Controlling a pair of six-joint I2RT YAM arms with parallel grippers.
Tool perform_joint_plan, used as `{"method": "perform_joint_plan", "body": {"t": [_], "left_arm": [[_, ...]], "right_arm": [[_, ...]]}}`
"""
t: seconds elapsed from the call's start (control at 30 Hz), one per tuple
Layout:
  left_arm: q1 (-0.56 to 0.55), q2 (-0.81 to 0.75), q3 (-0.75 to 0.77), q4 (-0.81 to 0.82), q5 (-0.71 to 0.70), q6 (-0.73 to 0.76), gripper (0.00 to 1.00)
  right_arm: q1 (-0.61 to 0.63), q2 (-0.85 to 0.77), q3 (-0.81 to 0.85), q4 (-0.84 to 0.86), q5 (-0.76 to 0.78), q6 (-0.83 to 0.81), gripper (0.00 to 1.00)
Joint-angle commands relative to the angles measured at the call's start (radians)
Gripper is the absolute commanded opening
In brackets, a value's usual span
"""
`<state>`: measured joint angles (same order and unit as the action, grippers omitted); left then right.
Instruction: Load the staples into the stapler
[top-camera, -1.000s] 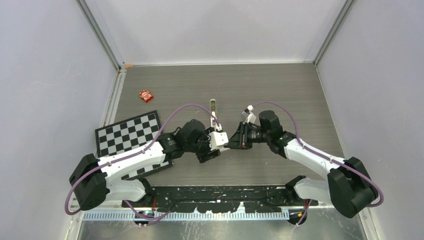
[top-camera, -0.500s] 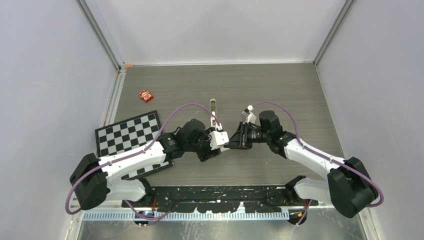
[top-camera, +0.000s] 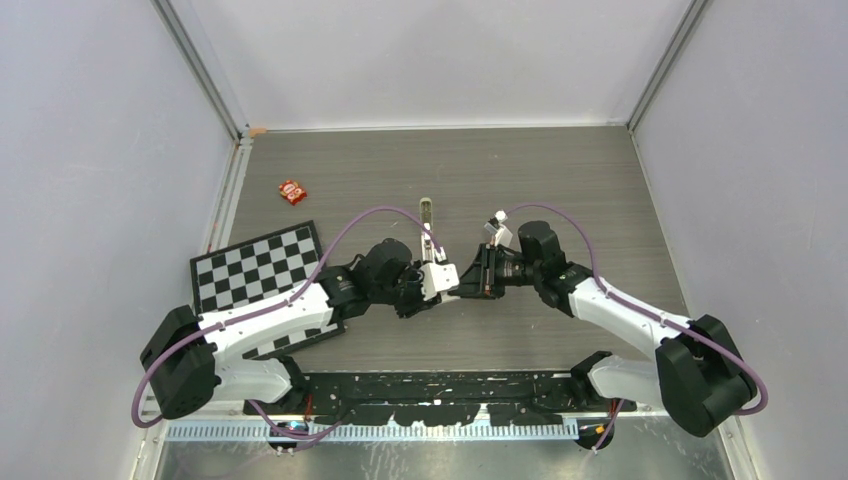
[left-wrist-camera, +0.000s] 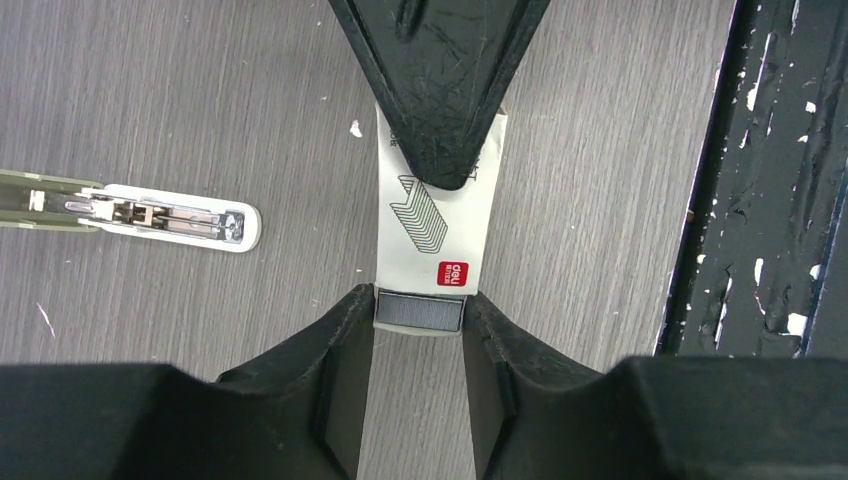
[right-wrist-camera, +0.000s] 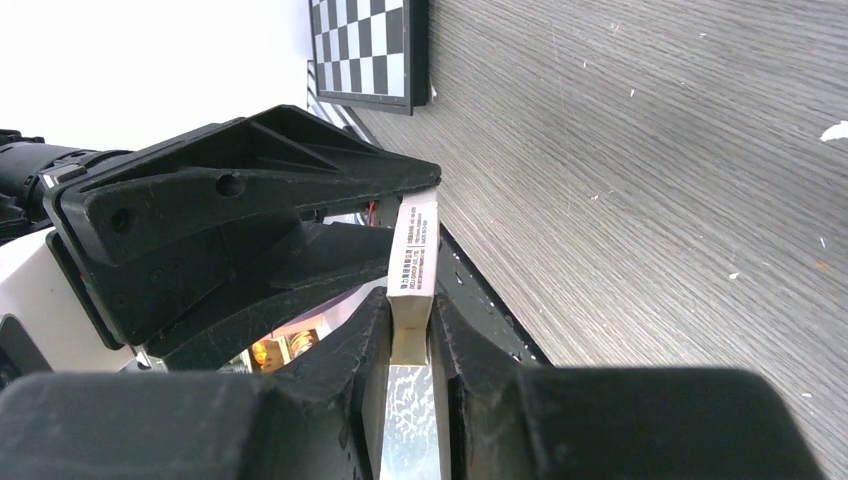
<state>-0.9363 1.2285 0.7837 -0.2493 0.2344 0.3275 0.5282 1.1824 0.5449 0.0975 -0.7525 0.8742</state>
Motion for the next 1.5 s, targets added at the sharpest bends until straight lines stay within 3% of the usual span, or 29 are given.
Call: {"method": "perform_joint_plan", "body": {"t": [0.0,0.27,0.53,0.7,1.27,1.47], "left_arm": [[0.001,-0.009,0.019,0.017,-0.009,0.020,0.37],[0.001,-0.019,0.003,0.001,-0.031,0.026,0.32],[0.001,-0.005,-0.023,0.014,-0.068,0.012,0.31],[0.001,0.016,-0.032,0.031,-0.075,-0.025,0.31],[-0.042,0.234,0.060,-0.053,-0.094,-0.265,0.29],[-0.088,0.333,0.125,-0.121,-0.153,-0.316,0.28]], "right_arm": [[-0.005,-0.044,0.009,-0.010,-0.010,-0.022,0.26],[-0.057,-0.096,0.006,-0.089,-0.016,-0.079,0.26],[-0.158,-0.182,-0.001,-0.294,-0.016,-0.156,0.26],[-0.195,-0.210,0.026,-0.448,0.113,-0.202,0.29],[-0.200,0.007,-0.048,-0.414,0.320,-0.178,0.30],[-0.202,0.007,-0.031,-0.481,0.394,-0.173,0.43]]}}
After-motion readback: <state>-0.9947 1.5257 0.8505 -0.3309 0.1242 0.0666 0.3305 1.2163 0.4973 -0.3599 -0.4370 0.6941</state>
